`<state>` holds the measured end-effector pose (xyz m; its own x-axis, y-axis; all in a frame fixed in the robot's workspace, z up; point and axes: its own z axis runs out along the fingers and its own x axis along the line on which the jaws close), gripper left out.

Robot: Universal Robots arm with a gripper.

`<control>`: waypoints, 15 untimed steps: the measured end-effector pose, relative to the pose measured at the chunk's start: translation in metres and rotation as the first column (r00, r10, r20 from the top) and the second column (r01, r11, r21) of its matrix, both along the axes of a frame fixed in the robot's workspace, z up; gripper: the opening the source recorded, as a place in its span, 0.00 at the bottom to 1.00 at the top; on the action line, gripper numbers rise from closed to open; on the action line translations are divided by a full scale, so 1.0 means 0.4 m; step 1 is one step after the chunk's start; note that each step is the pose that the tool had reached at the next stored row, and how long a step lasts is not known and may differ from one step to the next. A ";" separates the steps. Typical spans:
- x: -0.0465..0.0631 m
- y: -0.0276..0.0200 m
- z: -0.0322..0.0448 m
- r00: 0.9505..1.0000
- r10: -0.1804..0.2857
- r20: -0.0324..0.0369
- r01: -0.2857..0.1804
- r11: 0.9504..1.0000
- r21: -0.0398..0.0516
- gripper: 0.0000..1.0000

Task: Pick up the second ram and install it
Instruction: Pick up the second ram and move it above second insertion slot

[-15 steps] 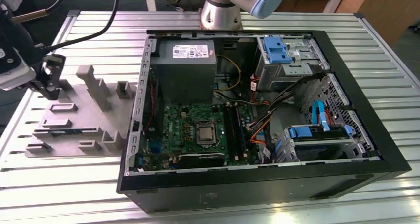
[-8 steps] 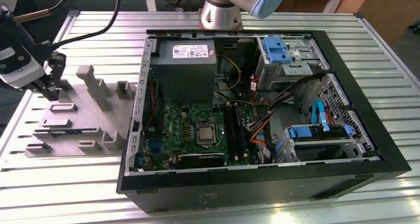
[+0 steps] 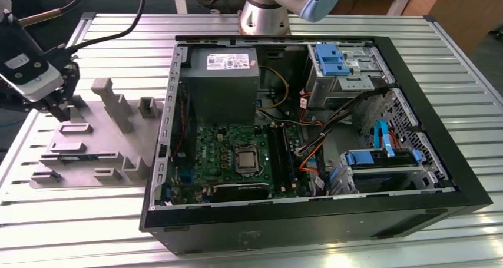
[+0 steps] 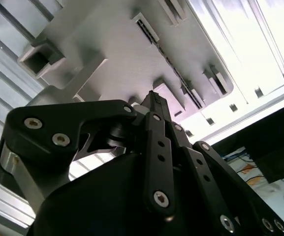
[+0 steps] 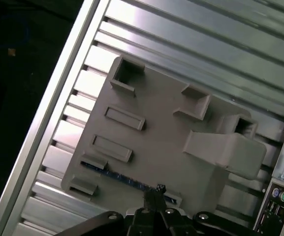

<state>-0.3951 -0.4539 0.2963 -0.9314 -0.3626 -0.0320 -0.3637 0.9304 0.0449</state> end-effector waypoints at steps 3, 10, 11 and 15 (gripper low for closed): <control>0.000 0.000 -0.002 0.999 0.054 0.000 -0.054 0.999 0.000 0.11; 0.000 0.000 -0.007 0.984 0.180 0.000 -0.180 0.984 0.000 0.11; 0.000 0.000 -0.008 0.980 0.199 0.000 -0.199 0.980 0.000 0.11; 0.000 0.000 -0.011 0.963 0.270 0.000 -0.270 0.963 0.000 0.11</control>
<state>-0.3951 -0.4539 0.2919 -0.7991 -0.6004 -0.0321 -0.6012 0.7978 0.0449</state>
